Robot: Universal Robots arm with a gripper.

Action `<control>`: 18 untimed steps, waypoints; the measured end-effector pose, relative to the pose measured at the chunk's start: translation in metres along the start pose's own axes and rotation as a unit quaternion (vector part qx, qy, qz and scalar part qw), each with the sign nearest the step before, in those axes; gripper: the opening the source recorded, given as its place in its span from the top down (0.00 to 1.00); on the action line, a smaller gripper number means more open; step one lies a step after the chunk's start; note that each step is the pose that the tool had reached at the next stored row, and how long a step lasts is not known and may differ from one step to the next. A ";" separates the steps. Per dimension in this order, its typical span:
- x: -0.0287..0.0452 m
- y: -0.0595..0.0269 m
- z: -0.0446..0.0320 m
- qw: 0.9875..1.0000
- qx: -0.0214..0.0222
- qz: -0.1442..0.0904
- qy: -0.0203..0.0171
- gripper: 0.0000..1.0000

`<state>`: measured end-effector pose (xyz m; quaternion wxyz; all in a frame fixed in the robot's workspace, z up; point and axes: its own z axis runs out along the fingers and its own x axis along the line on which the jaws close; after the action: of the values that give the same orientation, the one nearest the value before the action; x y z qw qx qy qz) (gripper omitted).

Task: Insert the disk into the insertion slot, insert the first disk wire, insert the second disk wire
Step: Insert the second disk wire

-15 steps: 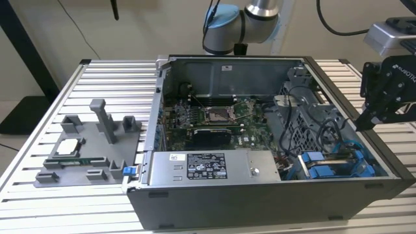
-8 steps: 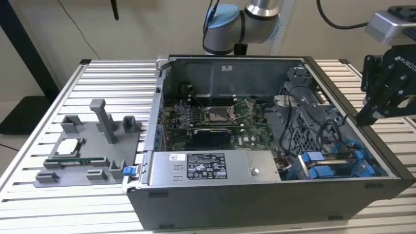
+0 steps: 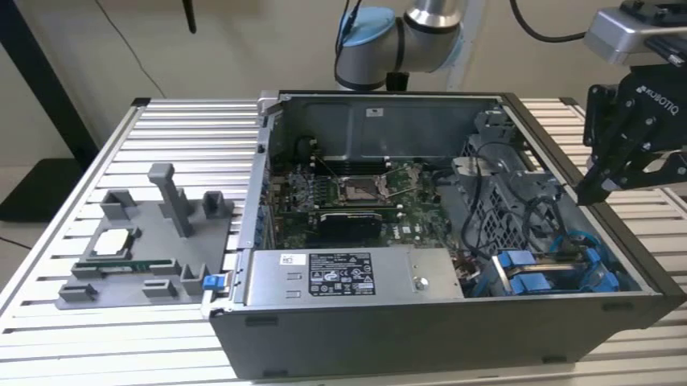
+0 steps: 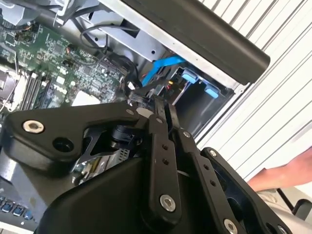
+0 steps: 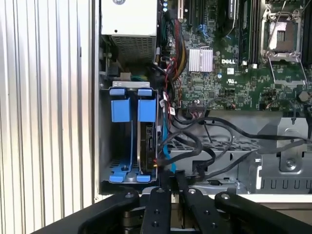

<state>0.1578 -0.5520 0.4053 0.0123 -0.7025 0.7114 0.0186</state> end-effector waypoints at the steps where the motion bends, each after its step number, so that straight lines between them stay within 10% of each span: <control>1: 0.0000 0.0031 0.0000 1.000 0.001 0.000 0.000 1.00; 18: 0.0015 0.0525 0.0012 1.000 0.015 0.001 0.000 1.00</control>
<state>0.1052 -0.5527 0.4045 0.0231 -0.7012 0.7125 0.0080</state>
